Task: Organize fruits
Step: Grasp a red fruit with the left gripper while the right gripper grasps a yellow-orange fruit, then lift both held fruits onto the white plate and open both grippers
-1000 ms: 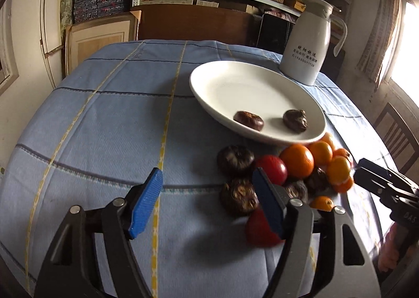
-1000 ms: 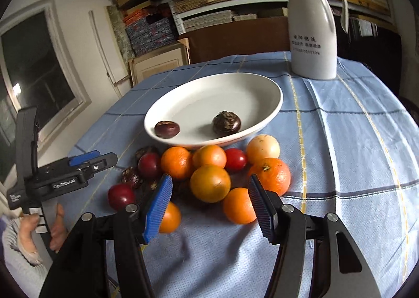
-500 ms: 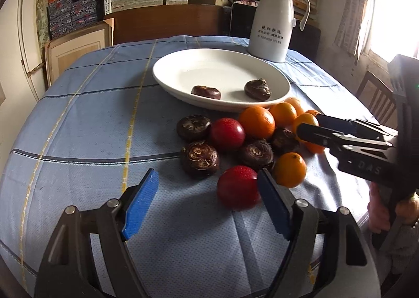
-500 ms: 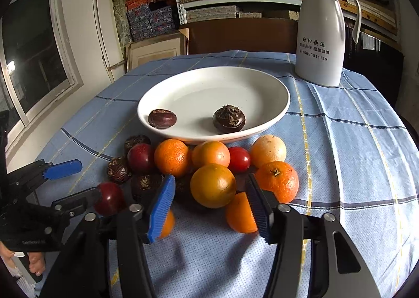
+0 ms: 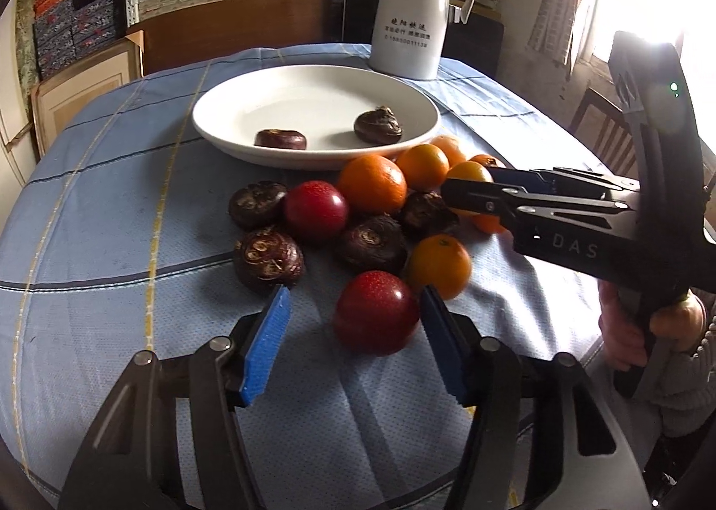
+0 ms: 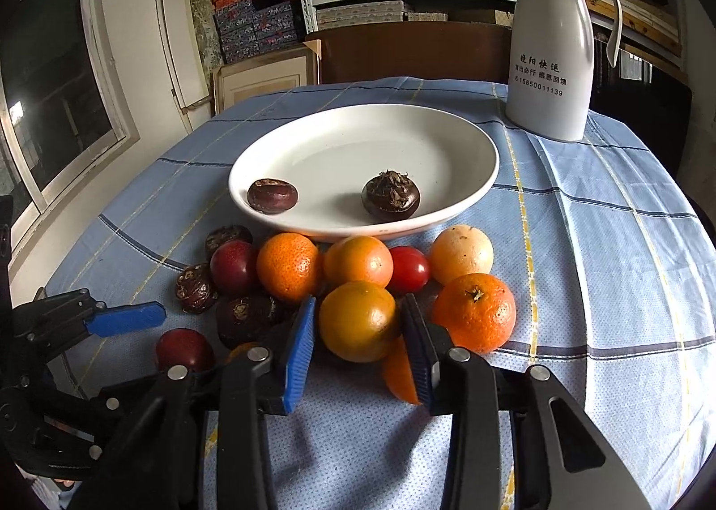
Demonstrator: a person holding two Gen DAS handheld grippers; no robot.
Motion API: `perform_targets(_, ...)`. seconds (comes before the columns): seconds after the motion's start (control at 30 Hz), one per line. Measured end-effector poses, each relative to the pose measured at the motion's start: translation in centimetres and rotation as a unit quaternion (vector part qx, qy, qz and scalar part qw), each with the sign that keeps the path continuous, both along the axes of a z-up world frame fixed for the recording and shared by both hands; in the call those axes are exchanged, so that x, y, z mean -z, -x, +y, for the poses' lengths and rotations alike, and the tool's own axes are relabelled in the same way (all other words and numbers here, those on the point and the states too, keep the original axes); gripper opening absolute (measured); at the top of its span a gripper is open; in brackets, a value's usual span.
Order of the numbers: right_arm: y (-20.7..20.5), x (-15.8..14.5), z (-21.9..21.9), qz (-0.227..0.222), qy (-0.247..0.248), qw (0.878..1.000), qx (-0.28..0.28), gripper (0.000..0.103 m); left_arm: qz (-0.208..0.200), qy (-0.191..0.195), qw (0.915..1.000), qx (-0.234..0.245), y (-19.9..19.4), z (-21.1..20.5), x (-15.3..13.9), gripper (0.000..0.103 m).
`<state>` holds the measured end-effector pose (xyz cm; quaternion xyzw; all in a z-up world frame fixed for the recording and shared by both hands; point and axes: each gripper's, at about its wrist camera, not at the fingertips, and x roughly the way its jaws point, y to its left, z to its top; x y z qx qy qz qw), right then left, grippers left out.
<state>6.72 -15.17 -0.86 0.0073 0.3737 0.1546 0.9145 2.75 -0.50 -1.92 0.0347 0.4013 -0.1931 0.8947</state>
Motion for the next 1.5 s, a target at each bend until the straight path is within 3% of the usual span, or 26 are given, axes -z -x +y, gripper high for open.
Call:
perform_targets(0.2,0.2,-0.1,-0.3,-0.001,-0.005,1.0,0.002,0.039,0.015,-0.001,0.9993,0.035,0.2,-1.1,0.5,0.041)
perform_targets(0.57,0.6,-0.7,-1.6,-0.014,-0.032,0.999,0.015,0.038,-0.002,-0.003,0.9998,0.02,0.3,-0.8,-0.4,0.04)
perform_targets(0.73,0.0,-1.9,-2.8,-0.02,-0.062,0.998,0.022,0.038,-0.024,0.021,0.9993,-0.021,-2.8,0.7,-3.4,0.04)
perform_targets(0.9,-3.9,-4.4,-3.5,-0.015,-0.09,0.995,0.033,0.038,-0.045,0.017,0.9961,-0.074,-8.5,1.7,-6.4,0.04)
perform_targets(1.0,-7.5,-4.8,-3.1,-0.009,-0.099,0.994,0.045,0.038,-0.034,0.031,0.9943,-0.096,-12.3,2.2,-6.4,0.04)
perform_targets(1.13,-11.2,-3.1,-2.9,0.02,-0.097,0.993,0.067,0.038,-0.002,0.046,0.9929,-0.109,-16.2,2.4,-4.2,0.04)
perform_targets(1.27,-12.5,-1.2,-3.2,0.045,-0.095,0.992,0.075,0.042,0.011,0.024,0.9942,-0.105,-17.1,1.9,-2.1,0.041)
perform_targets(1.33,-12.5,-1.2,-3.5,0.045,-0.103,0.991,0.077,0.053,0.012,0.033,0.9938,-0.105,-17.0,2.2,-2.2,0.042)
perform_targets(1.4,-12.0,-1.6,-3.6,0.037,-0.111,0.99,0.077,0.053,0.004,0.04,0.9933,-0.108,-16.5,2.5,-2.6,0.051)
perform_targets(1.5,-10.8,-2.3,-3.7,0.017,-0.11,0.991,0.071,0.053,-0.017,0.032,0.9928,-0.114,-15.3,2.8,-3.4,0.052)
